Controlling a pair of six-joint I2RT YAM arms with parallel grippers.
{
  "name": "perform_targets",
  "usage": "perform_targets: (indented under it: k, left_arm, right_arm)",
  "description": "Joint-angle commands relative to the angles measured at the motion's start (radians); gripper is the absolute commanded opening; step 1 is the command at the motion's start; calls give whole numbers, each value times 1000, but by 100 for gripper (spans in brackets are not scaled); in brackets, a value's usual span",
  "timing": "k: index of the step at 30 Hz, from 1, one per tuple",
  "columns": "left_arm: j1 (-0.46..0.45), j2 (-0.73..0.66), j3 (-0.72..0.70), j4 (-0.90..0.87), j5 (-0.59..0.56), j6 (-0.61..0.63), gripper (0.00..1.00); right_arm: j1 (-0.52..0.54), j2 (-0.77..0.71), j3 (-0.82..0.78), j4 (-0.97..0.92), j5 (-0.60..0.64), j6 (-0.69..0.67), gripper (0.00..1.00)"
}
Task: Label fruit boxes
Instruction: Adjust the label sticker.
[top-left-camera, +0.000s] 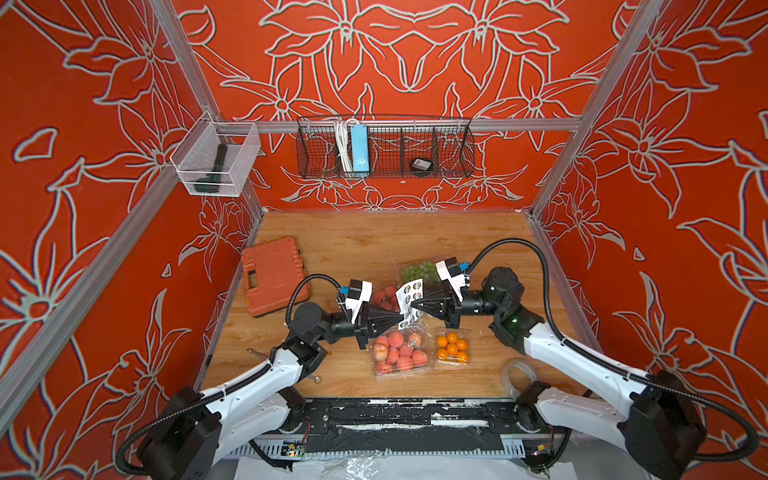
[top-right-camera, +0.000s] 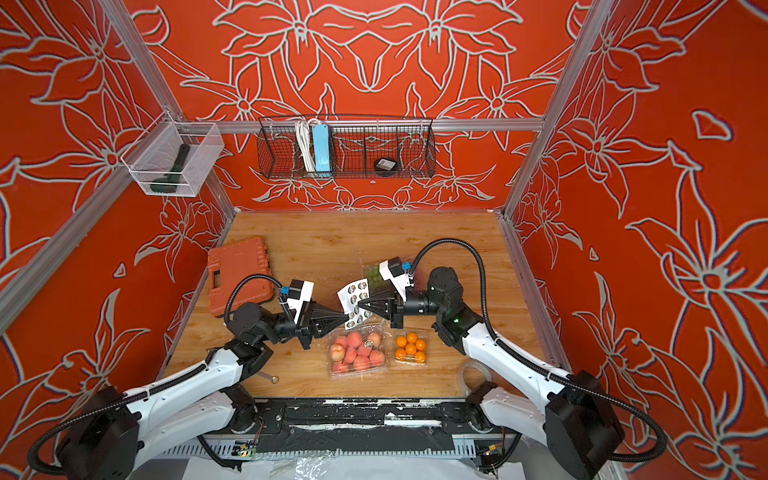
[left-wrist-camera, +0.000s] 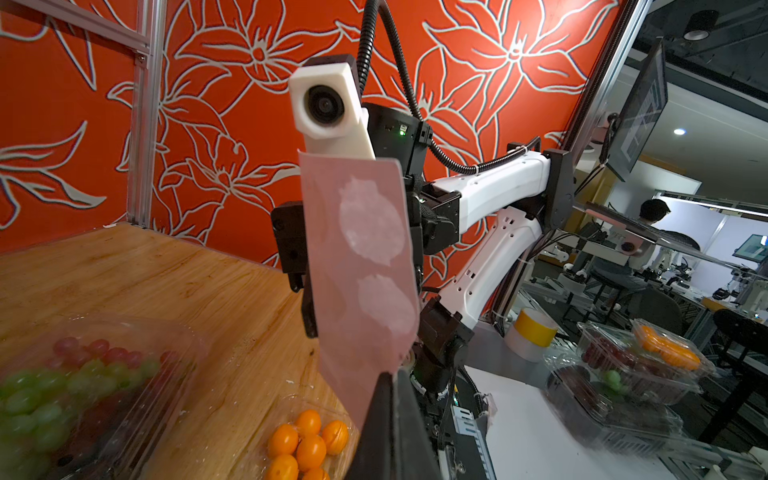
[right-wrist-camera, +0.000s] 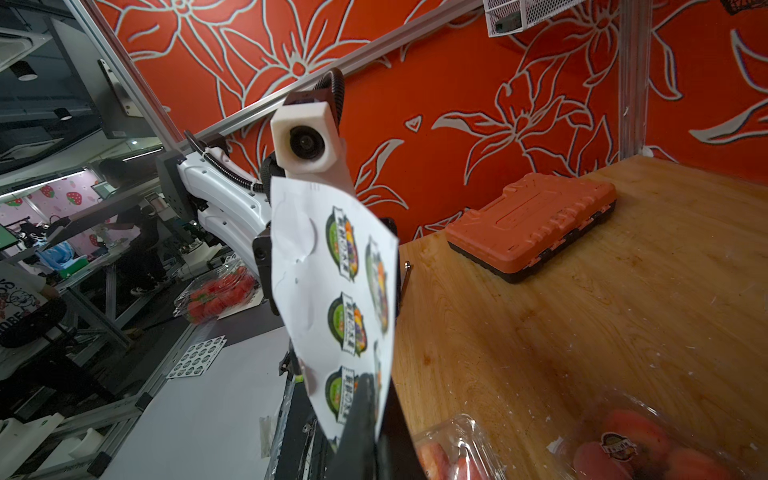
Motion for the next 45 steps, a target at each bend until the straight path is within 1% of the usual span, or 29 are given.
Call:
perform_targets:
  k: [1,4,7,9,10,11,15,27,41,45]
  left_arm:
    - [4,2,17,51,15,-13,0]
    - [3,37,18,49,4,-10,0]
    - [6,38,20,36,-13,-7,0]
    - [7,35,19,35,-19,-5,0]
    - [6,35,19,33,-23,-9,0]
    - [7,36,23,30,-25,-8,0]
    - [7,42,23,42,-21,-19,0]
    - [7,44,25,36,-30,-15,0]
    - [7,41,28,15,-38,-6,0]
    - [7,42,28,13,-33,-7,0]
  right_arm:
    - [9,4,-2,14,42,3,0]
    - [12,10,-5,33,33,14,3]
    - [11,-4,-20,50,9,18,6]
    - [12,-20,-32,46,18,14,13]
    - [13,-27,-38,47,20,14,18]
    - [13,-29,-40,48,20,16,22]
    - [21,-24,-44,54,26,20,30]
    - [41,-6,-38,33,46,-1,41]
    - [48,6,-42,28,46,-17,49]
    - [50,10,-41,13,71,-32,52]
